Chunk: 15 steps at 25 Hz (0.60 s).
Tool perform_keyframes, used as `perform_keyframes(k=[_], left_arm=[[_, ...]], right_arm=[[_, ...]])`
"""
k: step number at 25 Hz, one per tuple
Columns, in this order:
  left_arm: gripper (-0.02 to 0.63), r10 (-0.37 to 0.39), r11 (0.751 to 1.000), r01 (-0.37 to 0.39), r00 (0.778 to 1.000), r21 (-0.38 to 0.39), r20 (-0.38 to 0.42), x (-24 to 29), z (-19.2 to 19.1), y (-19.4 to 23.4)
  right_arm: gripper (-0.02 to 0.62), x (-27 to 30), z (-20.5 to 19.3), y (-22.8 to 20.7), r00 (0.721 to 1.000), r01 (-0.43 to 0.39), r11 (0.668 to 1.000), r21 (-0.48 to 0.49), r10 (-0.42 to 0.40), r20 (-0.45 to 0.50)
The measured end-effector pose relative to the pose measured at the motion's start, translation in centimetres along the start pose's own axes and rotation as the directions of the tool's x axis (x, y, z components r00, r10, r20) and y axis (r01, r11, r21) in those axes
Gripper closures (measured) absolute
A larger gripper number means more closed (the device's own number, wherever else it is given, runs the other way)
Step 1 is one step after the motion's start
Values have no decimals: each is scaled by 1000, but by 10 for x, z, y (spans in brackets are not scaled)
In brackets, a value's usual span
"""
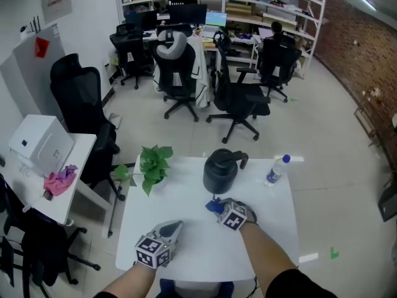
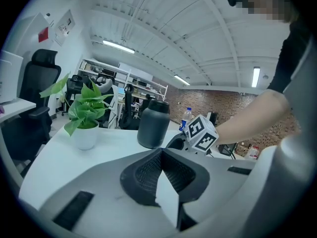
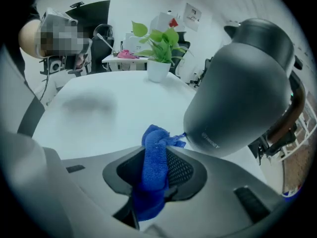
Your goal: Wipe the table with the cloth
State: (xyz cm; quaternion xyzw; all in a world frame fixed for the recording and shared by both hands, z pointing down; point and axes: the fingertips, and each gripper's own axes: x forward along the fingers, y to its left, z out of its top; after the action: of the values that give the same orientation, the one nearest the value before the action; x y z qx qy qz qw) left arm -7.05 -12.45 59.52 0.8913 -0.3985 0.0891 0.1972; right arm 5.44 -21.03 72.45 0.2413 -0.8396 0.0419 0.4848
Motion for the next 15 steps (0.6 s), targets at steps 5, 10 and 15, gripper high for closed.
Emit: perform_keyframes(k=[5, 10, 15], left_arm=[[607, 1, 1000, -1, 1000, -13, 10, 0, -2, 0], [607, -11, 1000, 11, 1000, -17, 17, 5, -1, -3], [607, -9, 1000, 10, 1000, -18, 30, 8, 4, 0]], right_arm=[[489, -4, -4, 14, 997, -75, 996, 43, 75, 3], [492, -22, -16, 82, 978, -209, 977, -34, 208, -20], [492, -31, 1, 74, 975, -213, 975, -54, 216, 56]])
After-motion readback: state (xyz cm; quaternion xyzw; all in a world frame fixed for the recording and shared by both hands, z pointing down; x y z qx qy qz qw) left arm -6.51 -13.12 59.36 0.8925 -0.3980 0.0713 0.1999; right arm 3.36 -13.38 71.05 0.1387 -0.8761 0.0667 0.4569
